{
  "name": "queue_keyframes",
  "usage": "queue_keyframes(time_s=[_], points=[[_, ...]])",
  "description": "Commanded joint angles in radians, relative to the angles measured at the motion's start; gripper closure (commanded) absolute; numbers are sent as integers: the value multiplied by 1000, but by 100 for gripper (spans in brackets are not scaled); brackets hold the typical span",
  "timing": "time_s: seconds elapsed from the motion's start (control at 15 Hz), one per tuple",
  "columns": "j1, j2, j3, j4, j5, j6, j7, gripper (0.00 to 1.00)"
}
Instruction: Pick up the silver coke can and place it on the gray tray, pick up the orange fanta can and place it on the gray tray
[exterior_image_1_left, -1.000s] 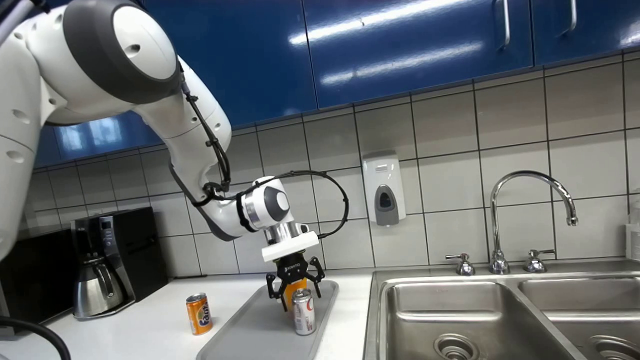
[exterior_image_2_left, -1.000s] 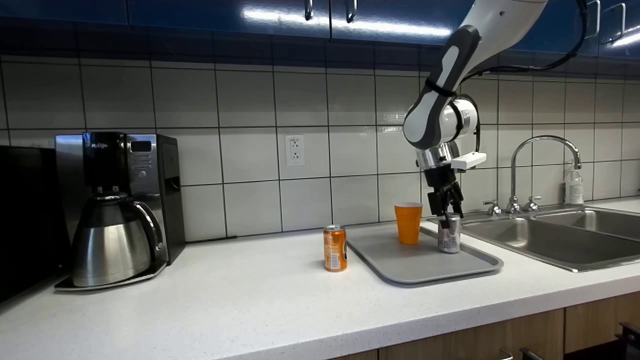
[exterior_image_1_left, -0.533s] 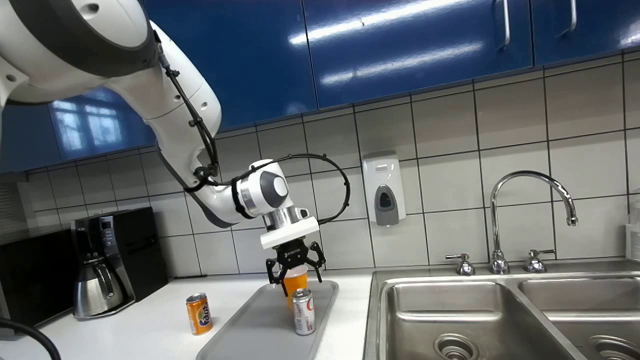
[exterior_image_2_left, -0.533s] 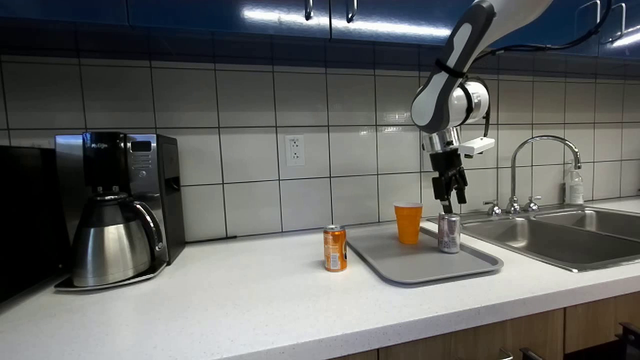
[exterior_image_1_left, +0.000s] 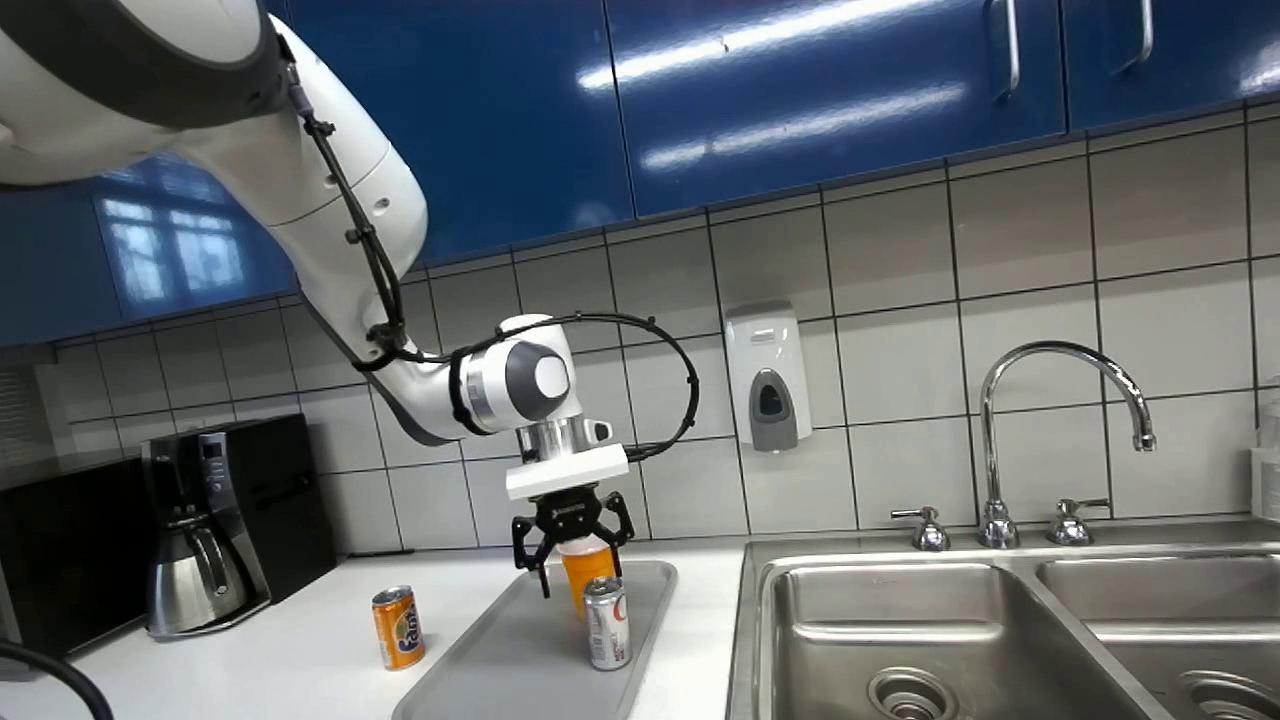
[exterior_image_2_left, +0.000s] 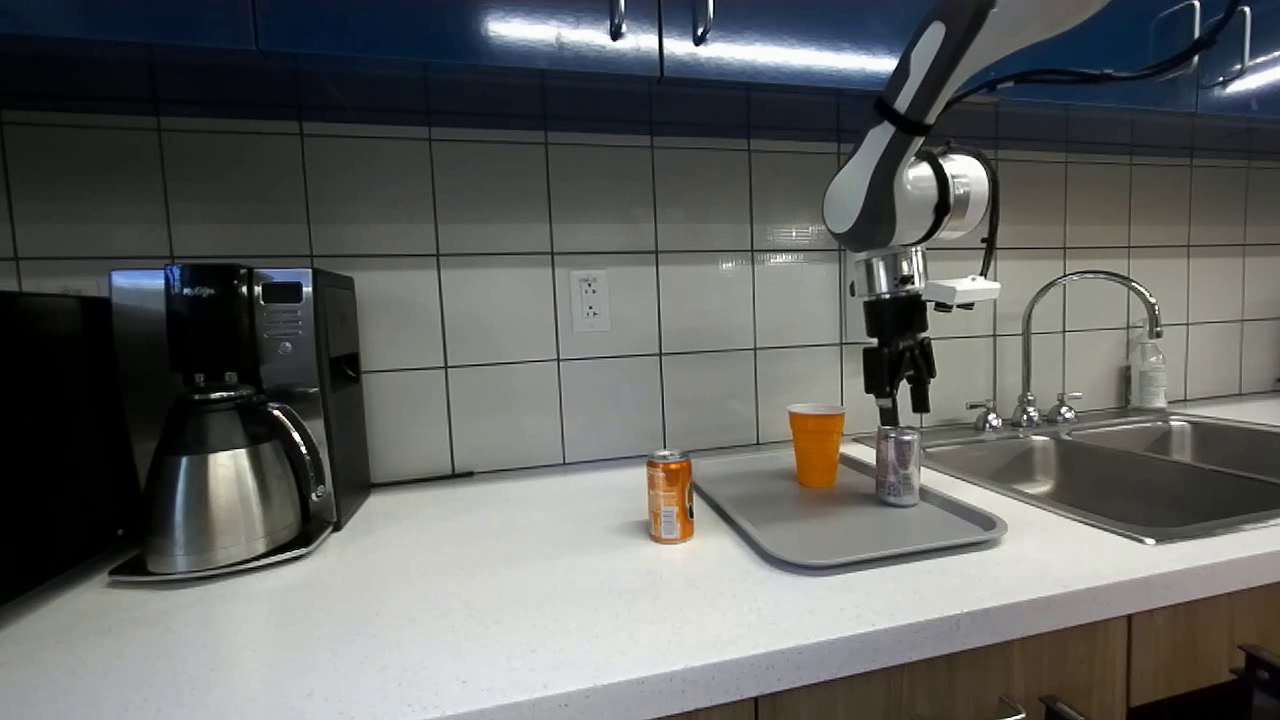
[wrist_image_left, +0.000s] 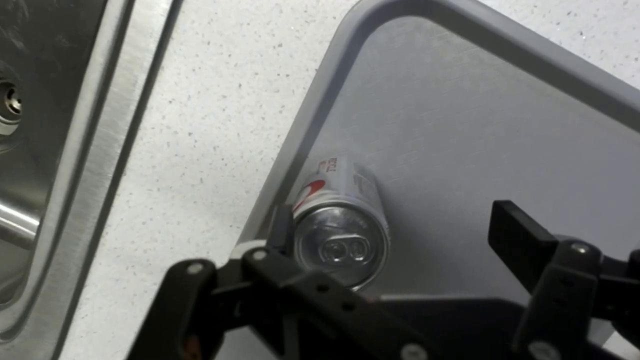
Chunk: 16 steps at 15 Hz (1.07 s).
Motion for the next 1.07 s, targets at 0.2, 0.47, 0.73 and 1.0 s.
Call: queue_keyframes(time_s=[0.2,0.47,0.73,1.0], points=[[34,-21,32,-27,-2,13,39,0],[79,-20,45,-48,-23,57,136,0],[144,-6,62,-78,-31,158,353,0],[228,-10,72,-109,-70,197,614,0]])
